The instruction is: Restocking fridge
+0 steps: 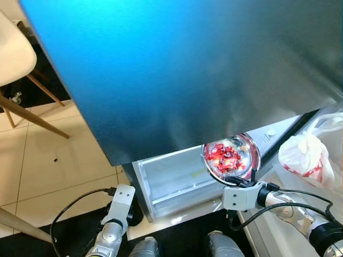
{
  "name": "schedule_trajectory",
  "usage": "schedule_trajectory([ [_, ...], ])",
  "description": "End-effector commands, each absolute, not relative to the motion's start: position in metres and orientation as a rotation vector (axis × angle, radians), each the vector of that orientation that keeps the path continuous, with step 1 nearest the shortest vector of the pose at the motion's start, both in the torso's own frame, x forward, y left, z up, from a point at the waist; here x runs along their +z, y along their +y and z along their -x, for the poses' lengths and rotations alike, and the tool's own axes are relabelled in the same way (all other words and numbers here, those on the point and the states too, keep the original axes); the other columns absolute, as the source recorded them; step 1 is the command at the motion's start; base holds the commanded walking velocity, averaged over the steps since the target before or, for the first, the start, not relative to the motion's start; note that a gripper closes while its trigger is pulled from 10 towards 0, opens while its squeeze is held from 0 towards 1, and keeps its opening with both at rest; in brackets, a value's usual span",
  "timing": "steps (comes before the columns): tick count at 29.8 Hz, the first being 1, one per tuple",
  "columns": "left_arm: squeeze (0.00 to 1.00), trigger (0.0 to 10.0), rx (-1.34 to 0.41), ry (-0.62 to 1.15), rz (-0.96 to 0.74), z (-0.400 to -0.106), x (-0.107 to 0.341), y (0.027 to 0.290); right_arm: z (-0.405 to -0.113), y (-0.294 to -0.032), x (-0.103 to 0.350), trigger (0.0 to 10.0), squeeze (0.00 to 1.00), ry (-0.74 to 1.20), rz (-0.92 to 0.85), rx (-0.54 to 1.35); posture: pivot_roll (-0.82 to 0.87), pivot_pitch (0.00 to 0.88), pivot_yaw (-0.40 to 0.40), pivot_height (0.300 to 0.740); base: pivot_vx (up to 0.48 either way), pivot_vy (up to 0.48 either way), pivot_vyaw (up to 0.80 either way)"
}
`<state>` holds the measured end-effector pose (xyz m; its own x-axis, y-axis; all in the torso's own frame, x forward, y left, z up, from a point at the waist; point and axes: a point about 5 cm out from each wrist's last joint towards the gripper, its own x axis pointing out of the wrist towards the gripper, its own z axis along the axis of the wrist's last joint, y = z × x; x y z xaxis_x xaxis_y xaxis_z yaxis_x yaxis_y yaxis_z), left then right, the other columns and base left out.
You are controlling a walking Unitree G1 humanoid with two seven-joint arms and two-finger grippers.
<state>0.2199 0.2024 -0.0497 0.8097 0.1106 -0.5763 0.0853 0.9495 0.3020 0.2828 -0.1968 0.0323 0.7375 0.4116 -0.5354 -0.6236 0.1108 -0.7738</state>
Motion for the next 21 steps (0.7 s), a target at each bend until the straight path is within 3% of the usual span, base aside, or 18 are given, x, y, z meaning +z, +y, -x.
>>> schedule_trajectory([
  [1,0.00,10.0,0.028,0.674,-0.316,-0.2096,-0.0568,0.2041,-0.2818,-0.2003,0.0319,10.0,0.00,0.211,1.240,0.757,-0.04,0.169,-0.030,0.740,0.000,0.000,0.00],
  [11,0.00,10.0,0.038,0.675,-0.317,-0.2088,-0.0570,0.2047,-0.2823,-0.2006,0.0316,10.0,0.00,0.214,1.233,0.751,-0.04,0.173,-0.033,0.740,0.000,0.000,0.00],
  [21,0.00,10.0,0.036,0.675,-0.324,-0.2102,-0.0566,0.2045,-0.2829,-0.1994,0.0318,10.0,0.00,0.212,1.232,0.751,-0.04,0.172,-0.033,0.740,0.000,-0.409,0.00],
])
